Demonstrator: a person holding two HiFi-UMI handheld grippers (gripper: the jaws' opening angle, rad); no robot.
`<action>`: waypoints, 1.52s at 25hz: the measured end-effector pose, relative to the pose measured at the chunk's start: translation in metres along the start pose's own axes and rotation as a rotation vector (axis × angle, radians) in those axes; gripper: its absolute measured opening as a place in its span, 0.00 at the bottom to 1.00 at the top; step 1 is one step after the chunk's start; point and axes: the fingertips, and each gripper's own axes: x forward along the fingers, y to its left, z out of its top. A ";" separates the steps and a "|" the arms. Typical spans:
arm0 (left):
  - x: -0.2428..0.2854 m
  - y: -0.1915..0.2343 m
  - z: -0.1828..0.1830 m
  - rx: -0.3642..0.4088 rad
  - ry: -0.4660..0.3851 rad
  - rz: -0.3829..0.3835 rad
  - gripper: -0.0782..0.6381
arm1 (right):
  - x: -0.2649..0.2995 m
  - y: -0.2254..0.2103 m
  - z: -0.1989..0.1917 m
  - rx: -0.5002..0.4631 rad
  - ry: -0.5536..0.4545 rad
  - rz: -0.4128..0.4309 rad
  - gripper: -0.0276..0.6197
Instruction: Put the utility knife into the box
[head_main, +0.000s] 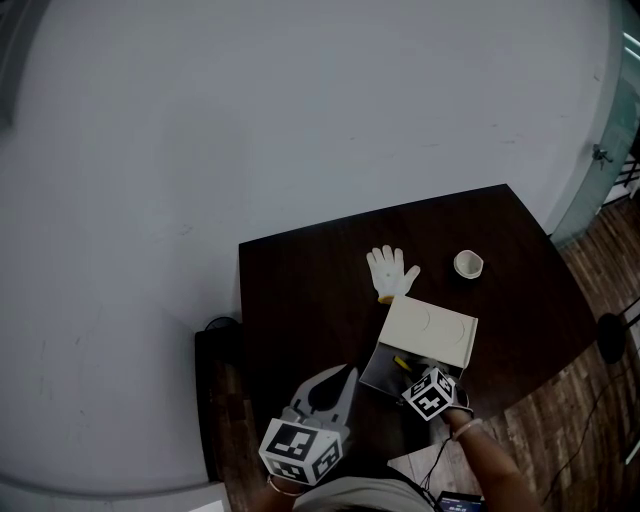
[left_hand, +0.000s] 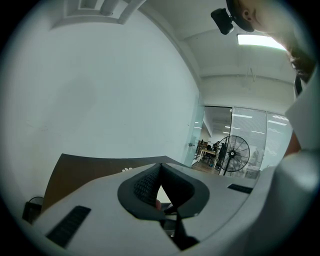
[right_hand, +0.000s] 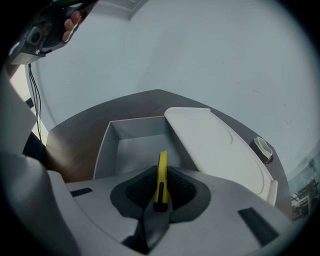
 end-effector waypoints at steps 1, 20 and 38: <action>0.000 0.000 0.000 -0.001 0.001 0.002 0.13 | 0.001 0.000 0.000 -0.006 0.002 0.000 0.15; 0.000 -0.001 -0.007 0.000 0.017 0.000 0.13 | 0.013 0.000 -0.008 -0.023 0.054 0.026 0.15; -0.003 -0.013 -0.007 0.024 0.031 -0.064 0.13 | -0.007 -0.003 0.001 0.069 -0.018 -0.010 0.19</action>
